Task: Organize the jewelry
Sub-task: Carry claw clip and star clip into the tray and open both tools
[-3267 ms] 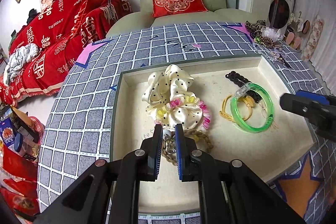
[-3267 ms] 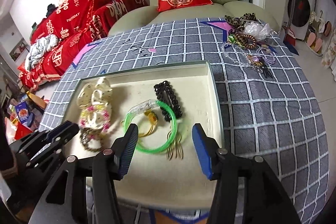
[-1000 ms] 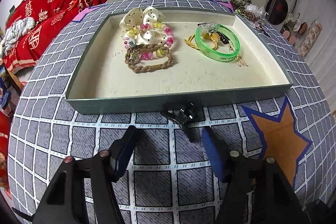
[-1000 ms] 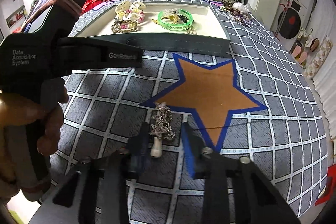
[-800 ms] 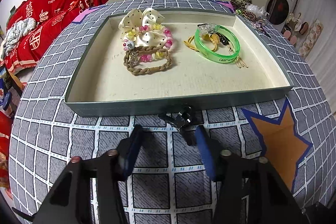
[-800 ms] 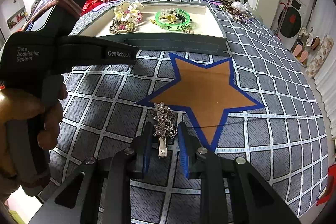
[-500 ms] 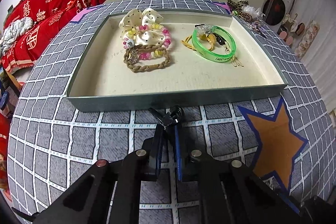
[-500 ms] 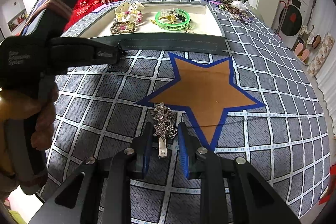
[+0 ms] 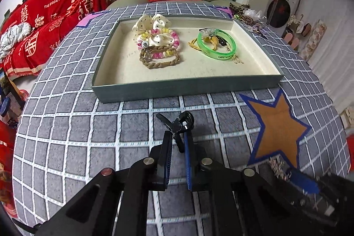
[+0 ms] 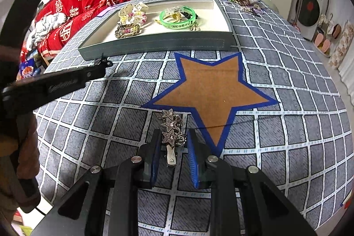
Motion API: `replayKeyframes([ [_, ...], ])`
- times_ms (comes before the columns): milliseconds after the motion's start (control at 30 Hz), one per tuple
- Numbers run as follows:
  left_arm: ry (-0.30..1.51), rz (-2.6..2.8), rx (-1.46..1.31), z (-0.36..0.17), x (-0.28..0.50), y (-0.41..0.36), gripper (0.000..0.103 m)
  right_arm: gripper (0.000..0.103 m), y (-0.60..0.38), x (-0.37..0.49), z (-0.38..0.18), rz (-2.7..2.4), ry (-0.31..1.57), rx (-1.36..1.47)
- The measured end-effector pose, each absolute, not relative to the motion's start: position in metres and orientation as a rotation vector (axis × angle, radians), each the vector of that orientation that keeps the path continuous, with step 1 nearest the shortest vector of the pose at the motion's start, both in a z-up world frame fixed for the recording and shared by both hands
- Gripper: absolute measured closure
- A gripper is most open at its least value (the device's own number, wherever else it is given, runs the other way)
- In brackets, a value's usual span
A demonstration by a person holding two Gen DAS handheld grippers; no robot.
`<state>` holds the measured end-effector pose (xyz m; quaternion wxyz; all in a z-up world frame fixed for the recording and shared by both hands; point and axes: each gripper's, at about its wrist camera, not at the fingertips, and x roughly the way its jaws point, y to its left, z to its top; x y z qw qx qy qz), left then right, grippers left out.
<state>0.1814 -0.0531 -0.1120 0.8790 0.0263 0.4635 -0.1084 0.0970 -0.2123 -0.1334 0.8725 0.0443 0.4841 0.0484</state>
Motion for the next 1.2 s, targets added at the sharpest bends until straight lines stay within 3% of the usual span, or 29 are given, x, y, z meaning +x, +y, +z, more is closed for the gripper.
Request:
replayKeyframes([
  [533, 0.922, -0.247, 0.051, -0.092, 0.147, -0.031, 0.084, 0.078, -0.232, 0.096, -0.118, 0.098, 1.039, 0.211],
  [1200, 0.869, -0.238, 0.043, -0.065, 0.161, -0.008, 0.084, 0.078, -0.247, 0.128, -0.068, 0.104, 0.962, 0.197],
])
